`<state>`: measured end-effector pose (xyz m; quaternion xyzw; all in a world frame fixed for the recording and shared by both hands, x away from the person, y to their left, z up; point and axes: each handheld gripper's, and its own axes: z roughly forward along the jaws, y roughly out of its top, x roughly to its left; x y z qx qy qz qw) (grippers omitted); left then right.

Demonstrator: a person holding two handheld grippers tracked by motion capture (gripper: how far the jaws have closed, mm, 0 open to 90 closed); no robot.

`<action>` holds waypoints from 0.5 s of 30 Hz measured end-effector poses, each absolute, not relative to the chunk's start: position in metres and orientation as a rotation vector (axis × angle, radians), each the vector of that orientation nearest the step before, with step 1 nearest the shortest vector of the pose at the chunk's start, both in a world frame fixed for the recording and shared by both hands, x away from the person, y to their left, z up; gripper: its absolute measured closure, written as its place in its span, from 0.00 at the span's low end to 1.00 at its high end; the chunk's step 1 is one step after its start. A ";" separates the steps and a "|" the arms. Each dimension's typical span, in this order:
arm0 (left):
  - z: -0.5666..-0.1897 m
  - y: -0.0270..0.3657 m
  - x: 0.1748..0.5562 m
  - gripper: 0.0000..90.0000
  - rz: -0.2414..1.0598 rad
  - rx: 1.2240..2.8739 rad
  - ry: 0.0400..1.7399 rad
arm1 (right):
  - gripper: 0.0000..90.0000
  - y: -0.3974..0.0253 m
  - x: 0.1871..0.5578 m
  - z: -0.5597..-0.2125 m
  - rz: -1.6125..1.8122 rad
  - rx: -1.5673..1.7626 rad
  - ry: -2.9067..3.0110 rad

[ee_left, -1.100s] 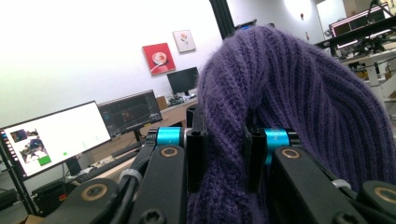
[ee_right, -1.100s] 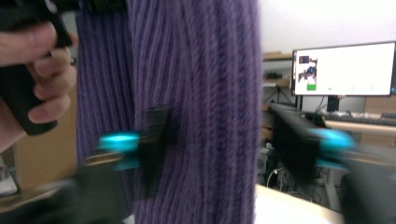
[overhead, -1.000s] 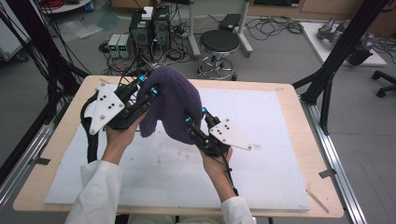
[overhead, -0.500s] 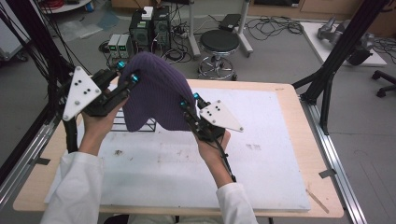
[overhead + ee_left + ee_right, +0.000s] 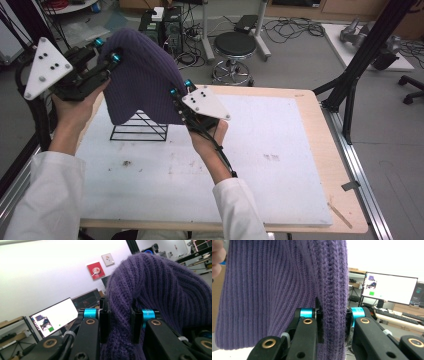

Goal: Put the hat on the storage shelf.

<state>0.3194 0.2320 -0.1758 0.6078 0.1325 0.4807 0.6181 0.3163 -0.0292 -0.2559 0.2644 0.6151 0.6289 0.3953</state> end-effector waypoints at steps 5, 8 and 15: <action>-0.163 0.245 0.321 0.85 1.138 1.416 0.298 | 0.90 -0.016 0.321 -0.249 1.588 0.650 1.559; -0.159 0.252 0.321 0.85 1.153 1.413 0.304 | 0.90 -0.008 0.324 -0.244 1.586 0.642 1.557; -0.157 0.268 0.329 0.84 1.153 1.387 0.336 | 0.90 0.009 0.335 -0.237 1.608 0.638 1.548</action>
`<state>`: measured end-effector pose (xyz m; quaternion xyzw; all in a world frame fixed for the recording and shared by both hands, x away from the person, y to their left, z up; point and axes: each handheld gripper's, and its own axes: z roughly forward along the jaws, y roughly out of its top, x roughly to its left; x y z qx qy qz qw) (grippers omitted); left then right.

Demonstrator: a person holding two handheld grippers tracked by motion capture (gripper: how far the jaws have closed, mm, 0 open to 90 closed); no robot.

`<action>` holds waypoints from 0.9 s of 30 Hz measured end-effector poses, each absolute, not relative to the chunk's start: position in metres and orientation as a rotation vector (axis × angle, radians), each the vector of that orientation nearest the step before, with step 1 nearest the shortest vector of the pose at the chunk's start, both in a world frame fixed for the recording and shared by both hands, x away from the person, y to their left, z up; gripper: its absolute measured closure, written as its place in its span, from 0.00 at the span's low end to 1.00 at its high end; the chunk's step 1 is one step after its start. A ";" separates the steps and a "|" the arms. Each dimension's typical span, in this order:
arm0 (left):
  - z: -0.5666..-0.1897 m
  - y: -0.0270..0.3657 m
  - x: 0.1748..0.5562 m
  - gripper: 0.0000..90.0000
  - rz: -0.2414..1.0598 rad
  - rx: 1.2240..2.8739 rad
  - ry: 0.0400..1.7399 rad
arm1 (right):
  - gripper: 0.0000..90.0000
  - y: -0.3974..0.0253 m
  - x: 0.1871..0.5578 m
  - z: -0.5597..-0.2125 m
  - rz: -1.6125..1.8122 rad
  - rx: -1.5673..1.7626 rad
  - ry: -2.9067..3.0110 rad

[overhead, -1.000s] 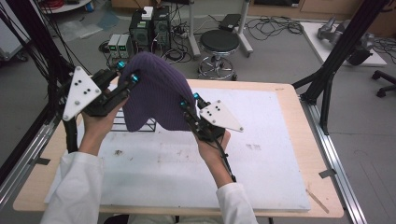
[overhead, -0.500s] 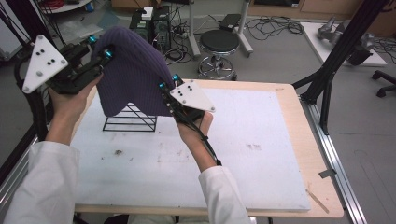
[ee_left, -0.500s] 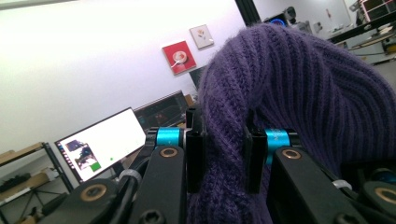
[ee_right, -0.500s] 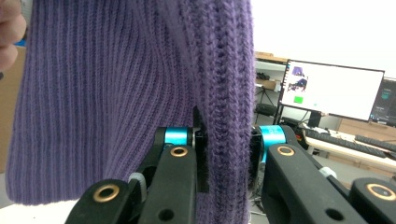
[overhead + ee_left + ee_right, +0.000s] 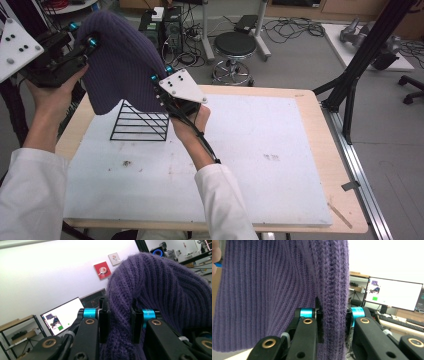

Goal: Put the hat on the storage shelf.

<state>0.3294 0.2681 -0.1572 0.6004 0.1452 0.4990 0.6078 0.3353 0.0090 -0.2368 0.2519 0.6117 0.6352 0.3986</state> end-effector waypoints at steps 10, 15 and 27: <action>-0.168 0.283 0.344 0.84 1.159 1.413 0.384 | 0.90 0.027 0.361 -0.247 1.606 0.655 1.565; -0.177 0.287 0.349 0.82 1.163 1.438 0.409 | 0.90 0.032 0.367 -0.252 1.562 0.675 1.579; -0.186 0.294 0.361 0.82 1.179 1.459 0.433 | 0.90 0.047 0.372 -0.262 1.498 0.677 1.585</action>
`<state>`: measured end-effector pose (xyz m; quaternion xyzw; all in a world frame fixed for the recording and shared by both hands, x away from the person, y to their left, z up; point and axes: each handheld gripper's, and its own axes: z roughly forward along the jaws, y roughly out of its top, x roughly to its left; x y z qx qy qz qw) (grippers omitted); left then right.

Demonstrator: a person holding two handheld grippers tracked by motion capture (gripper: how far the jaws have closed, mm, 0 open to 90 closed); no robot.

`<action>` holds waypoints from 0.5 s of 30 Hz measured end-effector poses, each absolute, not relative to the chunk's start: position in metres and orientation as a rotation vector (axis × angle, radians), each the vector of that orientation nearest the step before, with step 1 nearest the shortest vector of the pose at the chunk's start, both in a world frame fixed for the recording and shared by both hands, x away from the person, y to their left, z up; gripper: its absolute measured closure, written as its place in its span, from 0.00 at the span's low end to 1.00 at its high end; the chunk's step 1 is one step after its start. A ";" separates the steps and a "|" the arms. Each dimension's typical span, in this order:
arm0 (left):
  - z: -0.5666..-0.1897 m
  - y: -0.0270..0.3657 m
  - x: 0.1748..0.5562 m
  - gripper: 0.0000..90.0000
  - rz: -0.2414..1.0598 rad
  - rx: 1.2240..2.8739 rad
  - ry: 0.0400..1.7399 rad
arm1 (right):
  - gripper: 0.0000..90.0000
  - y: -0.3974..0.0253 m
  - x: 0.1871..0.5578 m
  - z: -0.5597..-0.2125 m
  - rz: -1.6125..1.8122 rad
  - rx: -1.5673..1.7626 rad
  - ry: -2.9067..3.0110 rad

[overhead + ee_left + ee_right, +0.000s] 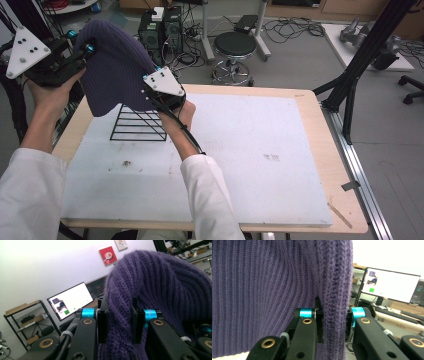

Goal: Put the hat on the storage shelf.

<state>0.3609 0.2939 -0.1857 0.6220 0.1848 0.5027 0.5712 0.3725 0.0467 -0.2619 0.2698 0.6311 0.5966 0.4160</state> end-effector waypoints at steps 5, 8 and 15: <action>-0.190 0.296 0.368 0.82 1.182 1.460 0.438 | 0.89 0.051 0.375 -0.265 1.455 0.676 1.566; -0.192 0.296 0.372 0.82 1.182 1.462 0.443 | 0.89 0.054 0.378 -0.265 1.423 0.682 1.552; -0.196 0.296 0.376 0.82 1.181 1.473 0.443 | 0.89 0.054 0.384 -0.265 1.401 0.699 1.557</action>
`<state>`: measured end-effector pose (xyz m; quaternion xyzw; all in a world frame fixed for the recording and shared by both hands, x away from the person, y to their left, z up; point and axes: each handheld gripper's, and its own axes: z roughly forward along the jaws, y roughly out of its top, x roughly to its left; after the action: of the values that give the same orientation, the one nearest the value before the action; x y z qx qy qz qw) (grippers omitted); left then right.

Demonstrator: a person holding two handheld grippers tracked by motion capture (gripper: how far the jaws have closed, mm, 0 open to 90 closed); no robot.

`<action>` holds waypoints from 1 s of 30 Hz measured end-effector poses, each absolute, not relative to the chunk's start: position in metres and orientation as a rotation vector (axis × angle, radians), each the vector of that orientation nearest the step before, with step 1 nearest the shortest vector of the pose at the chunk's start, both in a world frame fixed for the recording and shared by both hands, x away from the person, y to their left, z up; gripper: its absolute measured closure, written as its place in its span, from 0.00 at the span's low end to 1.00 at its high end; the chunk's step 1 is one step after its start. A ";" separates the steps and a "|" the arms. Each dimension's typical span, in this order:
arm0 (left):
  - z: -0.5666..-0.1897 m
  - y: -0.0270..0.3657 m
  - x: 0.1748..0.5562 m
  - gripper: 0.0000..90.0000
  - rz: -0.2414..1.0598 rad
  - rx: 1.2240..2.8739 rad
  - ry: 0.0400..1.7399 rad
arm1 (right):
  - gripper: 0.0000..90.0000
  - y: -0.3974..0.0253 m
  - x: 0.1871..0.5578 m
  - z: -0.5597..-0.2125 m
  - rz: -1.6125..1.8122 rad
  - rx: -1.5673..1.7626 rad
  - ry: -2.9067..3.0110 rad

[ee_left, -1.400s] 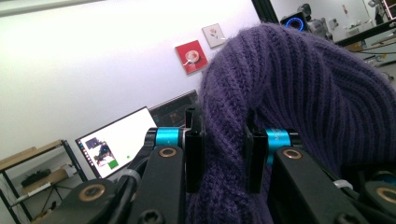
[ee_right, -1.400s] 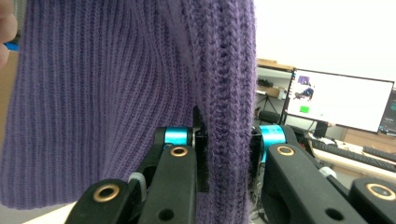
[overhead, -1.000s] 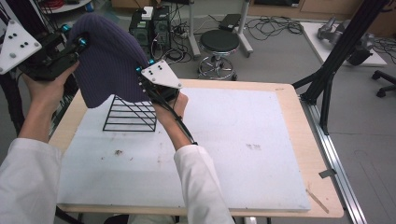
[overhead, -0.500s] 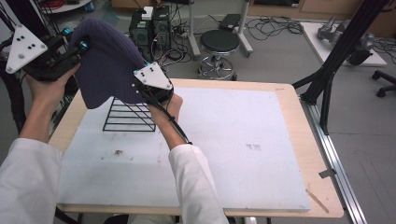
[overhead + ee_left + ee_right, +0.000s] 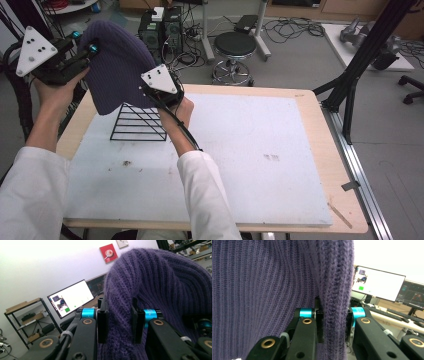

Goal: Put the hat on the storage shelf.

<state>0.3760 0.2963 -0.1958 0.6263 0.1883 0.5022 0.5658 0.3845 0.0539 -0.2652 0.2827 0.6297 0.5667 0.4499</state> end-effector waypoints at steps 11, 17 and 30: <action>-0.208 0.308 0.373 0.82 1.172 1.459 0.478 | 0.89 0.067 0.378 -0.274 1.404 0.686 1.615; -0.212 0.313 0.370 0.82 1.167 1.464 0.489 | 0.89 0.070 0.374 -0.278 1.414 0.684 1.623; -0.238 0.308 0.372 0.82 1.140 1.505 0.521 | 0.89 0.068 0.374 -0.305 1.395 0.719 1.672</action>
<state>0.3720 0.3078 -0.2384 0.6380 0.2210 0.4830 0.5575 0.3743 0.0681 -0.3048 0.2856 0.6646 0.5544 0.4116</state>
